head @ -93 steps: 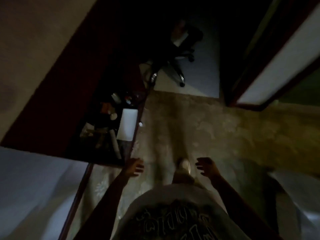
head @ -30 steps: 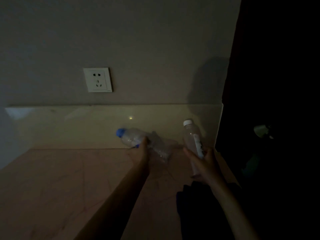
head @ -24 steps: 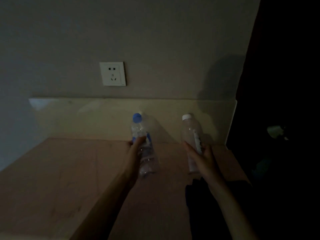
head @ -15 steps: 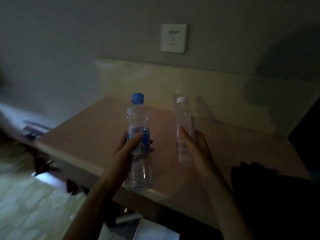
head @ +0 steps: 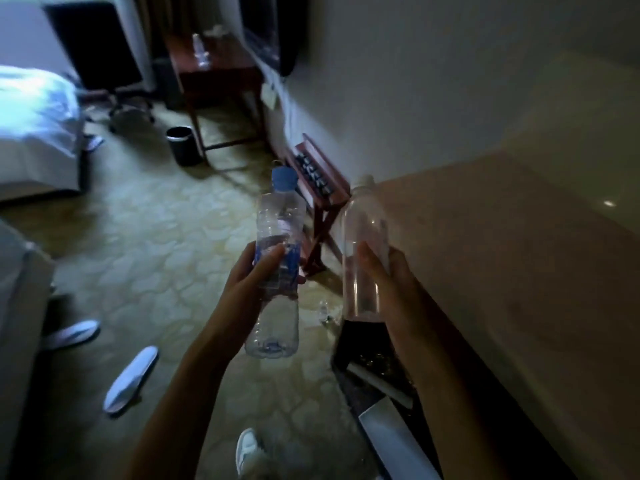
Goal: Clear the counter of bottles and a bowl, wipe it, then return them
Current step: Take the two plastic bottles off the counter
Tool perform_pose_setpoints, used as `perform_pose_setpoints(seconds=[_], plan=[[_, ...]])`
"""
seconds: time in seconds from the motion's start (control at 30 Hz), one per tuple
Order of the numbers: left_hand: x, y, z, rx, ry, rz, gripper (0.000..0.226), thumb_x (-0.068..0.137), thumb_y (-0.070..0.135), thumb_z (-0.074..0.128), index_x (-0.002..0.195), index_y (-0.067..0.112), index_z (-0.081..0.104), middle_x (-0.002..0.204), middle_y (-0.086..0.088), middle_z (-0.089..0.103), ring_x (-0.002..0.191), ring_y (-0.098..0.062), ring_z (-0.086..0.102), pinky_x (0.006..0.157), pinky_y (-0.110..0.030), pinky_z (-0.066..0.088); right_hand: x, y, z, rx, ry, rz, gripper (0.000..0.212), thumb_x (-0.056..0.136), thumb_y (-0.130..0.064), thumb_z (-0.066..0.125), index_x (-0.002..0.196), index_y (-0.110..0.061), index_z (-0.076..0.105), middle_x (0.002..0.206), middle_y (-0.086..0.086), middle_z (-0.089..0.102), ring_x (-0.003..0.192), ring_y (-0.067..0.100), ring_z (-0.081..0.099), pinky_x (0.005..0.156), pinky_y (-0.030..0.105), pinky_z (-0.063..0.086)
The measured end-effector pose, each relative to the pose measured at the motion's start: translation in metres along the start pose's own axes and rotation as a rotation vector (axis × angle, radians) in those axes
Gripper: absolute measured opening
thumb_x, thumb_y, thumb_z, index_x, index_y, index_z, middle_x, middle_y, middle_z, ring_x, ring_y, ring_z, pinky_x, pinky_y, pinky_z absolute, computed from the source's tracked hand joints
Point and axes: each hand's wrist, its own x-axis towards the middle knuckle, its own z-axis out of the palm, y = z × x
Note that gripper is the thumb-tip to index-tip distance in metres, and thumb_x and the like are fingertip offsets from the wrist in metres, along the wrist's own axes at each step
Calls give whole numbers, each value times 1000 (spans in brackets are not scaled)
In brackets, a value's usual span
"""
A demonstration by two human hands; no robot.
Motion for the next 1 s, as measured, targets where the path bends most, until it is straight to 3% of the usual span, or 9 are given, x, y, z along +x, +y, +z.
perform_pose_setpoints(seconds=[0.1,0.2,0.33,0.43,0.5,0.57,0.8,0.9,1.0], plan=[[16,-5,-69,-33,103,-13,41,93,34,56,126,11,55,106,-16,71,85,-27,70,68,-34,57,35,19,61,10,-36,97,43,83,-44,63,117,-19,60,87,-2,74,74,14,72,62,35,61],[36,-2,-137,-51,187,-31,56,83,45,66,126,12,54,109,-17,71,87,-28,70,67,-34,56,69,35,126,1,-104,174,54,78,-52,68,119,-19,59,99,8,73,82,22,73,71,45,60],[67,21,-218,-41,280,-15,50,87,36,56,130,11,51,111,-16,70,88,-27,70,68,-32,56,122,44,209,9,-194,200,63,74,-59,70,123,-21,59,101,9,73,90,28,72,63,35,60],[93,43,-270,-28,330,17,41,87,35,56,124,15,55,107,-14,71,87,-28,70,68,-34,56,162,41,266,-21,-294,233,93,55,-74,74,123,-13,59,101,7,73,82,19,73,56,25,55],[110,52,-298,-33,366,26,45,87,39,58,125,15,54,107,-14,71,86,-28,70,67,-33,56,183,43,298,-26,-364,213,73,65,-65,72,122,-21,58,103,5,72,82,15,73,59,24,56],[128,52,-323,-35,406,26,52,86,45,61,126,14,53,108,-14,71,86,-27,70,67,-31,57,207,53,324,-16,-377,212,64,77,-52,70,128,-17,55,101,3,72,83,15,74,62,24,56],[231,26,-399,-39,488,-79,43,88,38,59,124,16,55,106,-11,73,87,-25,72,67,-28,57,329,97,409,-17,-432,289,67,74,-44,71,128,-9,54,101,6,73,81,16,74,62,27,57],[306,34,-442,-17,550,-79,36,90,38,62,119,18,56,102,-11,74,85,-26,72,65,-28,56,407,105,456,12,-428,328,79,68,-48,79,129,-7,51,103,9,72,80,19,74,60,28,56],[376,61,-483,14,596,-69,46,85,41,61,123,16,54,104,-13,73,86,-27,72,66,-31,56,485,95,505,5,-471,339,84,64,-48,81,131,-8,50,103,8,72,82,21,74,62,30,56]])
